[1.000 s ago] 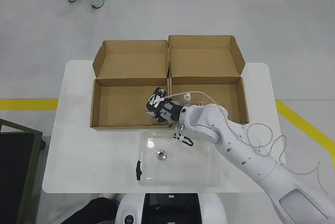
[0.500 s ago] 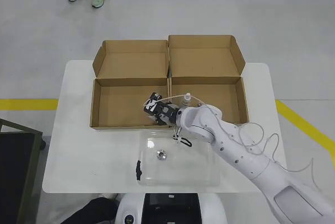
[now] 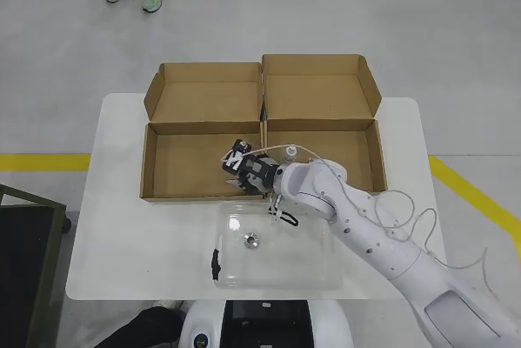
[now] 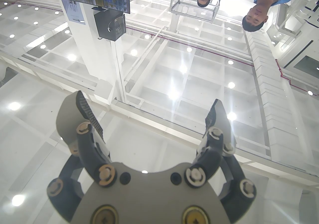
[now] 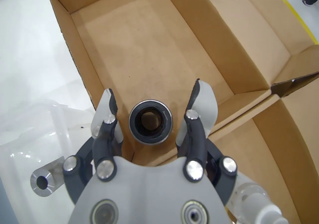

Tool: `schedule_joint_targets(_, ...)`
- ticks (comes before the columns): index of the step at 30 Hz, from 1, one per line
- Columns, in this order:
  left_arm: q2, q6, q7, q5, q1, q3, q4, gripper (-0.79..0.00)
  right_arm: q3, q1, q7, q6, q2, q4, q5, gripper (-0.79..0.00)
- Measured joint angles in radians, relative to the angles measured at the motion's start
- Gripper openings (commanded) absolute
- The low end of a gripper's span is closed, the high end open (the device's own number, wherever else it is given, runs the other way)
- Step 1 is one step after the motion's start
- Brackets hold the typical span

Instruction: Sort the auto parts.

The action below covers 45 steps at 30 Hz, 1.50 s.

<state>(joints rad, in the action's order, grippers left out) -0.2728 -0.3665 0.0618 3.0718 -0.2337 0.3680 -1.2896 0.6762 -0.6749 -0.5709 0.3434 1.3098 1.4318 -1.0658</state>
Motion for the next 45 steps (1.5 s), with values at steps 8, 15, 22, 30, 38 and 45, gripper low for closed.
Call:
schedule_joint_targets(8,0.000,0.000,0.000,0.000,0.000,0.000,0.000,0.000,0.085,-0.093,-0.003,0.055,-0.033,0.230,-0.051,-0.031)
schedule_joint_targets(15,0.000,0.000,0.000,0.000,0.000,0.000,0.000,0.000,0.157,-0.242,-0.017,0.141,-0.073,0.409,-0.123,0.000)
schedule_joint_targets(22,0.000,0.000,0.000,0.000,0.000,0.000,0.000,0.000,0.206,-0.387,0.000,0.240,-0.109,0.482,-0.225,0.000)
schedule_joint_targets(30,0.000,0.000,0.000,0.000,0.000,0.000,0.000,0.000,0.232,-0.477,0.009,0.328,-0.133,0.488,-0.294,-0.012)
schedule_joint_targets(38,0.000,0.000,0.000,0.000,0.000,0.000,0.000,0.000,0.216,-0.503,0.015,0.352,-0.138,0.463,-0.339,-0.037)
schedule_joint_targets(45,0.000,0.000,0.000,0.000,0.000,0.000,0.000,0.000,0.197,-0.495,0.020,0.346,-0.135,0.413,-0.350,-0.068)
